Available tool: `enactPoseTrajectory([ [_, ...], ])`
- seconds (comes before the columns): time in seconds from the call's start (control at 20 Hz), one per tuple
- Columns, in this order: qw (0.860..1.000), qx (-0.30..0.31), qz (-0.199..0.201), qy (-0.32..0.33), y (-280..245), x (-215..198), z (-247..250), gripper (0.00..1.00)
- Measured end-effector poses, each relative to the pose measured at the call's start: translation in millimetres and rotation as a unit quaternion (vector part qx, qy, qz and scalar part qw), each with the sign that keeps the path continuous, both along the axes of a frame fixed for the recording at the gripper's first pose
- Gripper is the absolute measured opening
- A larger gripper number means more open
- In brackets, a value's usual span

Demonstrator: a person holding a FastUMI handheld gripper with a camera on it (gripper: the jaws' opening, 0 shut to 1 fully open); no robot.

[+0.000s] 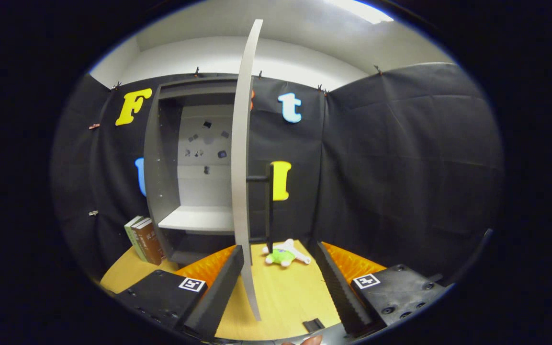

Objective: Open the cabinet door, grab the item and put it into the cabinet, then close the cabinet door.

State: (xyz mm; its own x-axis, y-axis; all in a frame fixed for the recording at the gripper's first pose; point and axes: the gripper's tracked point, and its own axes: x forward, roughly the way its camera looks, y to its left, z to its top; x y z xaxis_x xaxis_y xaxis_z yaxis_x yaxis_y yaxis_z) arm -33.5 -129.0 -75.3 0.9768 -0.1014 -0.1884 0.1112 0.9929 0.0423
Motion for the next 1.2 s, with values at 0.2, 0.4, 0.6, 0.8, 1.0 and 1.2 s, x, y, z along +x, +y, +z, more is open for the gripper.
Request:
enactPoseTrajectory([
  [0.2,0.999,0.013,0.038,0.036,43.6,-6.4,-34.2,0.98],
  [0.4,0.993,0.019,0.079,0.081,98.6,-5.6,-91.7,0.98],
  [0.6,0.983,0.030,0.106,0.145,155.9,5.6,-174.2,0.98],
  [0.8,0.972,0.013,0.116,0.207,185.7,25.2,-262.6,0.98],
  [1.0,0.954,0.010,0.118,0.274,202.5,35.6,-349.1,0.99],
  [1.2,0.942,0.004,0.110,0.318,201.4,41.9,-400.4,0.98],
])
